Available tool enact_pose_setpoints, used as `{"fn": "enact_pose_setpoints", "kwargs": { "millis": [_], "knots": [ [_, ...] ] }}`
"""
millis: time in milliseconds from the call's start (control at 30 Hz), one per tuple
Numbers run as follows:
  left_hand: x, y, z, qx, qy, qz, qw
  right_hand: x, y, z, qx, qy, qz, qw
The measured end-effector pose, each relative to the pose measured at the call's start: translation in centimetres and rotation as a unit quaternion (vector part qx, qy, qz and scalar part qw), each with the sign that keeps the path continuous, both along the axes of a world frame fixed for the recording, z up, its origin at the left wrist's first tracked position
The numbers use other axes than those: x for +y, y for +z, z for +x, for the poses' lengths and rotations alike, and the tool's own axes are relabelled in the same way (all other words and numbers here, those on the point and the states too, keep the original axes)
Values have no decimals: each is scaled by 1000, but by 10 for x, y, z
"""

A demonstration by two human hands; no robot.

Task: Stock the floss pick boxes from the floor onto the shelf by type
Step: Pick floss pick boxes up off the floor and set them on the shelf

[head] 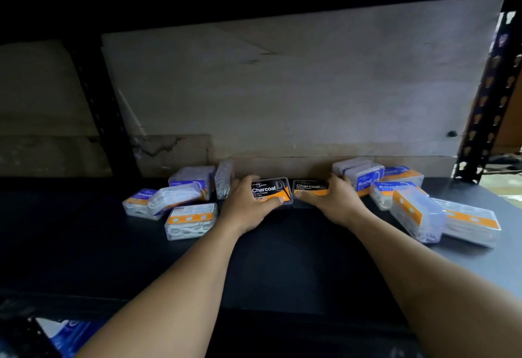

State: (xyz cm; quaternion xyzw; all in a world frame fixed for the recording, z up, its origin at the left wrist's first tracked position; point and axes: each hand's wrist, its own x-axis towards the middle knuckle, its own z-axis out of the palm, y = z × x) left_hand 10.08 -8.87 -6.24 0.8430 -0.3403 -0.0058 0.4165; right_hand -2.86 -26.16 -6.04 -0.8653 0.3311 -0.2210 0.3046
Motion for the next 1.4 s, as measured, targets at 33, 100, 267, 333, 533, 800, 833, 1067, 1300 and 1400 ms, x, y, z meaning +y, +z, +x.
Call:
{"fn": "enact_pose_setpoints", "kwargs": {
  "millis": [33,100,267,333,533,800,833,1067,1300,1400],
  "knots": [
    [2,-1,-3,-6,-6,-16,1000,2,0,-3,-21,0,8,1000],
    [6,-1,-10,-29,-14,-34,999,8,2,-13,-52,7,16,998],
    [16,-2,-30,-102,-44,3,994,22,-4,-42,-129,52,-29,990],
    [24,-4,-39,-132,-54,33,989,33,-2,-58,-122,73,-40,989],
    [61,-7,-77,-146,-65,35,987,65,-4,-105,-92,89,-61,990],
    [126,-23,-152,-115,-89,-92,985,127,-16,-184,-129,97,-75,984],
    [137,-27,-162,-113,-93,-108,983,135,-19,-195,-147,105,-60,982],
    [198,-87,-207,-14,-98,-73,992,170,-70,-254,-118,128,52,983],
    [225,-172,-227,115,-109,118,980,182,-173,-287,122,98,124,980],
    [229,-207,-230,156,-98,196,963,187,-206,-290,213,110,155,958]
  ]
}}
